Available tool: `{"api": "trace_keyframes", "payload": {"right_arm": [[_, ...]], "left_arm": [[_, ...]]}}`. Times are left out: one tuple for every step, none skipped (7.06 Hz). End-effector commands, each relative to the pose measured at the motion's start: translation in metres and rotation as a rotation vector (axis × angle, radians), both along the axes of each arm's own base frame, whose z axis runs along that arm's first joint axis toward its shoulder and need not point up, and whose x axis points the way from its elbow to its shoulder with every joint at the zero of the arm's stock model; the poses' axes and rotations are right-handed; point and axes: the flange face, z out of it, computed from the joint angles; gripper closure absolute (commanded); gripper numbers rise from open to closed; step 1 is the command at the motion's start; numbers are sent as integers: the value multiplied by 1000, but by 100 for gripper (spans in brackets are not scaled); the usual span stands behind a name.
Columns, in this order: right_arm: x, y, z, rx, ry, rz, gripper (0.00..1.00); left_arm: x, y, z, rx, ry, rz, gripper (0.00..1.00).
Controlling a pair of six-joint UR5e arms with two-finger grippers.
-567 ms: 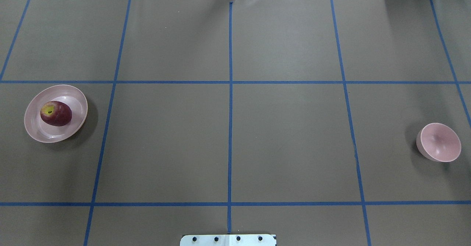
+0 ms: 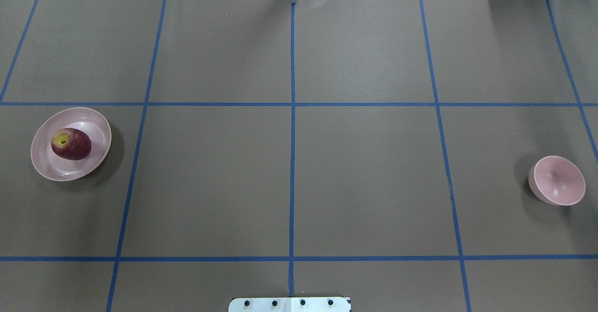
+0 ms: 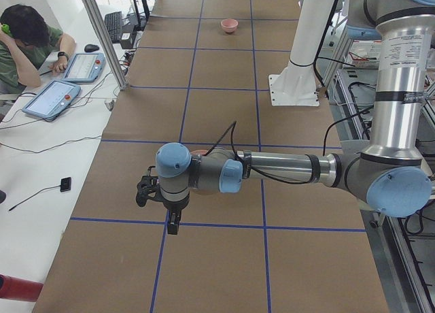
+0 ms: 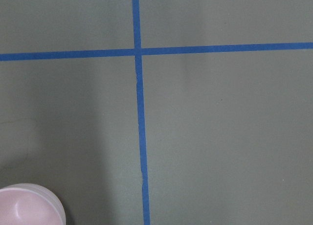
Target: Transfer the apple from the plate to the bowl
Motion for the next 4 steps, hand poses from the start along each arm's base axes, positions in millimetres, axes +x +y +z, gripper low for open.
{"api": "trace_keyframes", "payload": {"right_arm": [[2,-1,-1,3,1,3,0],[2,0,-1,2,1,5,0],[2,0,-1,2,3,5,0],[3,0,0,-5,5,10,0]], "left_arm": [[-1,1,3,-4,-8,-1,1],[-1,0,1,-4,-11,-2,1],[-1,1,3,-8,-11,-1,1],[-1,1,4,-7,-11,0,1]]}}
